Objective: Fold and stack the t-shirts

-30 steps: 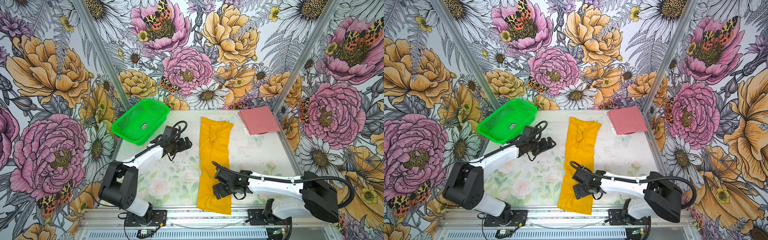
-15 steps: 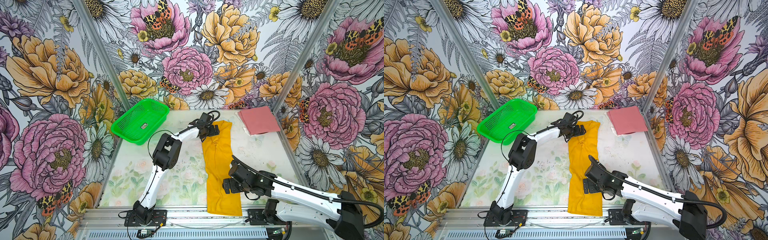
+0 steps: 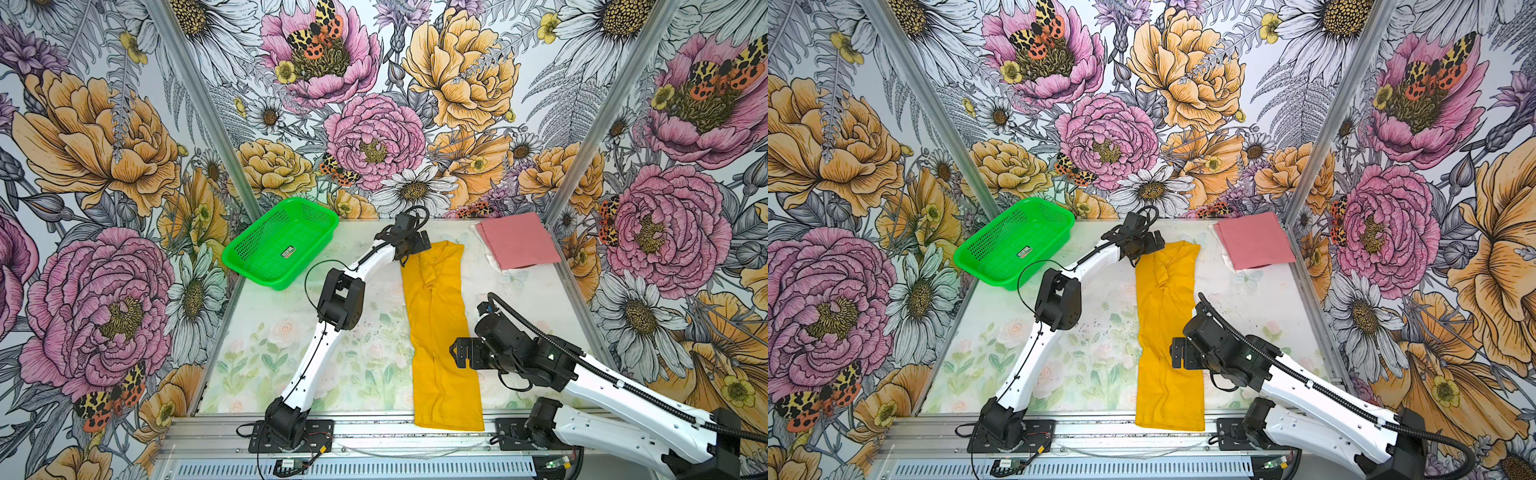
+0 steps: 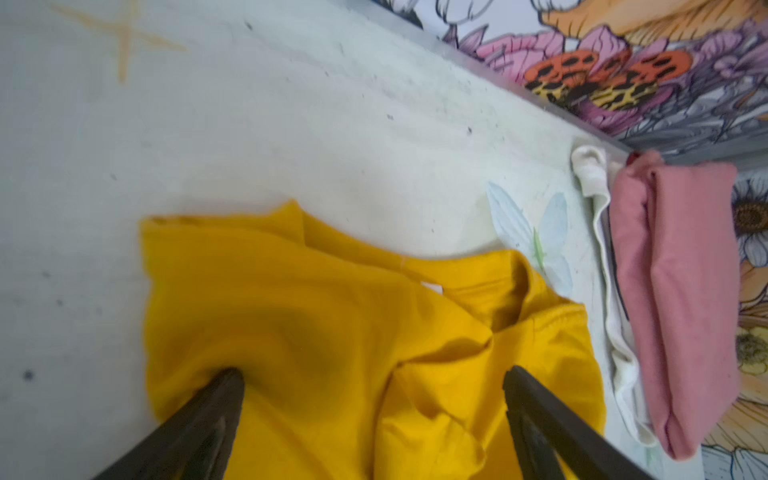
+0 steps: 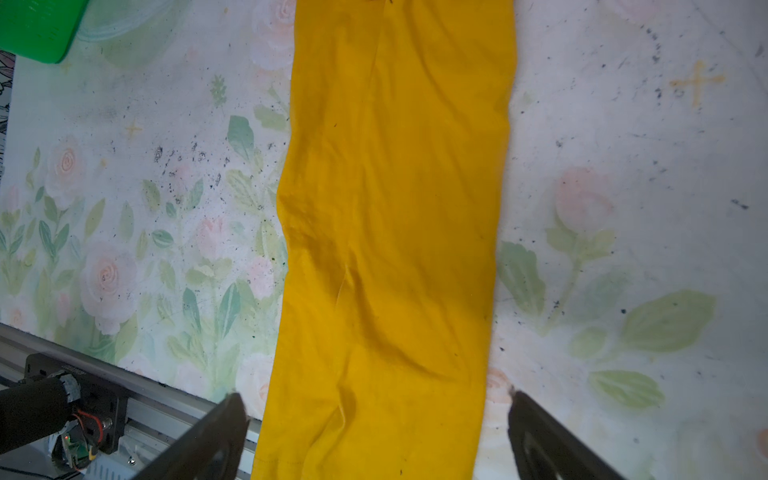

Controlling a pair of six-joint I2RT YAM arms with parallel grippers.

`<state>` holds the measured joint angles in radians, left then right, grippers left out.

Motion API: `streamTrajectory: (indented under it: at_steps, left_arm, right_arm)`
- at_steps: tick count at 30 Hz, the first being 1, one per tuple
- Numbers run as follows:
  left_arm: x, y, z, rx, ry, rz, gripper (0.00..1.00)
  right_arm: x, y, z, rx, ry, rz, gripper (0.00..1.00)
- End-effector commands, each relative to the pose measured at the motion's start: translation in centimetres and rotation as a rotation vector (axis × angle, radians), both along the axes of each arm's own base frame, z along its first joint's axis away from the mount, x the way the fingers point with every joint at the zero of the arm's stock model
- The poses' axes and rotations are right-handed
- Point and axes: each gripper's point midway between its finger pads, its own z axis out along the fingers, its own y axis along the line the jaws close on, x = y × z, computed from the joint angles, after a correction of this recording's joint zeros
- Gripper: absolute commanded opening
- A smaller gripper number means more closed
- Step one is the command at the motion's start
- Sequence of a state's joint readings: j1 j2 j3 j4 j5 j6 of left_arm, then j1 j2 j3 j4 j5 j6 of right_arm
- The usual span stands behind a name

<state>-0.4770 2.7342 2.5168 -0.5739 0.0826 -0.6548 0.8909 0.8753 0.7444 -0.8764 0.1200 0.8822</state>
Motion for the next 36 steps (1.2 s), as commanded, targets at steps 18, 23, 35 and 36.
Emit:
streamTrajectory:
  at_steps: [18, 23, 35, 36]
  left_arm:
    - [-4.9, 4.8, 1.8, 0.020, 0.065, -0.172, 0.99]
    - [-6.6, 2.8, -0.5, 0.012, 0.119, -0.217, 0.91]
    - [-4.1, 2.6, -3.5, 0.017, 0.134, -0.154, 0.29]
    - [-3.6, 2.8, -3.7, 0.019, 0.131, -0.145, 0.23]
  right_arm:
    - [2.7, -1.1, -1.3, -0.116, 0.007, -0.049, 0.99]
    - [3.4, -2.3, -0.9, -0.093, -0.008, -0.136, 1.00]
    - [3.7, -3.4, -0.1, -0.053, -0.036, -0.197, 1.00]
    - [3.7, -3.5, -0.2, -0.056, -0.035, -0.197, 1.00]
